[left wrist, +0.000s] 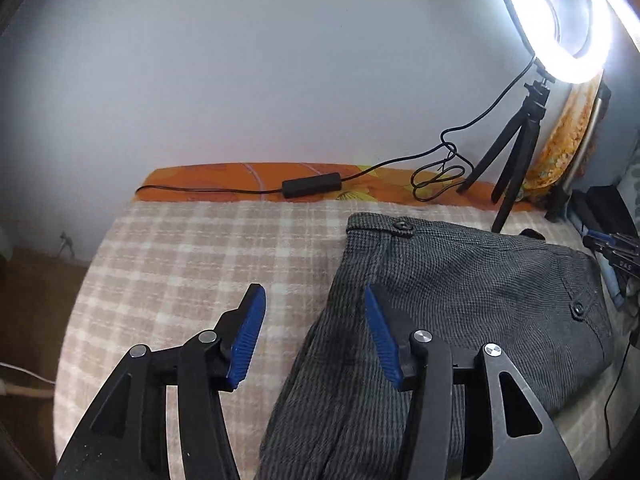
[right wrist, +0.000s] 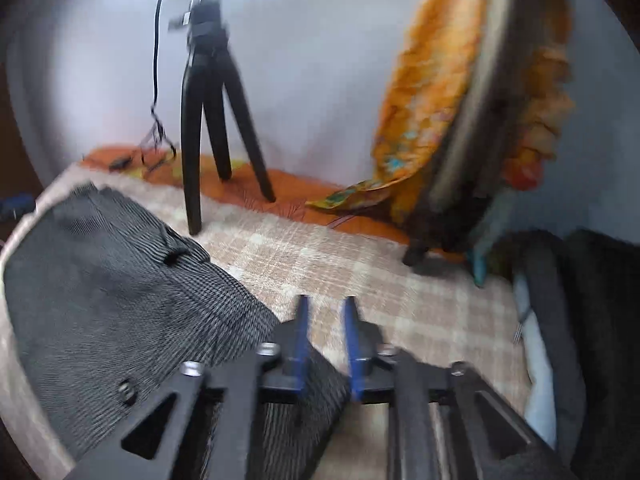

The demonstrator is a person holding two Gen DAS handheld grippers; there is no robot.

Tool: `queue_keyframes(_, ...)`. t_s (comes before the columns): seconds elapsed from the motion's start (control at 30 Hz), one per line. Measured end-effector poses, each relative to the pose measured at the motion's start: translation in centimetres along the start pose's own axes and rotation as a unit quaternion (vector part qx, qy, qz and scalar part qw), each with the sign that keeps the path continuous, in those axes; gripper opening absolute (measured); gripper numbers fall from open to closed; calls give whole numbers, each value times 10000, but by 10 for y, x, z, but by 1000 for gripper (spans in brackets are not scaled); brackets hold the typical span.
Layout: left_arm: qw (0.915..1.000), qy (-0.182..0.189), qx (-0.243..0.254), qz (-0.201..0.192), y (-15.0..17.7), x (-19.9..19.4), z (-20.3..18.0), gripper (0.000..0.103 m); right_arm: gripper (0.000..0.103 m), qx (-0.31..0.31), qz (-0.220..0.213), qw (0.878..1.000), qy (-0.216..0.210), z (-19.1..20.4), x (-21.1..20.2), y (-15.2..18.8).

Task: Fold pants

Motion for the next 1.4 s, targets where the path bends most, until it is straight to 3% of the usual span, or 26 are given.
queue_keyframes(0.1,9999,16,-118,-72,8,-16,9,51,35,160,-216,9992,-284,10,-35,11)
queue_keyframes(0.2,9984,327,-452,-58,28,-35,16,51,39,160,-265,9952,-933,39,-64,31)
queue_keyframes(0.37,9935,666,-926,-18,57,-53,15,51,41,295,180,9802,-1952,98,-82,78)
queue_keyframes(0.5,9926,761,-936,138,77,-58,8,51,45,548,578,9640,-2535,129,-73,105)
queue_keyframes(0.7,9895,913,-1024,463,100,-49,10,51,58,927,909,9631,-2358,140,-33,121)
queue_keyframes(0.8,9879,1003,-1005,618,106,-40,7,51,68,1056,677,9642,-2339,140,-30,116)
queue_keyframes(1.0,9776,1336,-1387,848,113,-13,5,50,71,1529,135,9608,-2308,136,-21,103)
queue_keyframes(1.07,9762,1389,-1465,788,109,-8,3,48,66,1485,50,9629,-2252,139,-17,102)
queue_keyframes(1.13,9739,1488,-1536,755,105,-9,2,43,41,1536,48,9612,-2292,140,-14,99)
queue_keyframes(1.23,9744,1615,-1497,453,89,-23,-2,42,39,1694,-58,9529,-2515,140,-23,91)
queue_keyframes(1.4,9785,1608,-1287,-99,55,-45,-10,42,39,1043,-765,9609,-2447,146,-67,54)
Point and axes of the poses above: each gripper's, at about its wrist camera, not at the fingertips, and x roughly the way its jaws point, z to its left, y to its underside, the point moved 3 cm from there along x, roughly the way its jaws point, and after that the axes turned 9 degrees about -y, right-handed, at the moved point
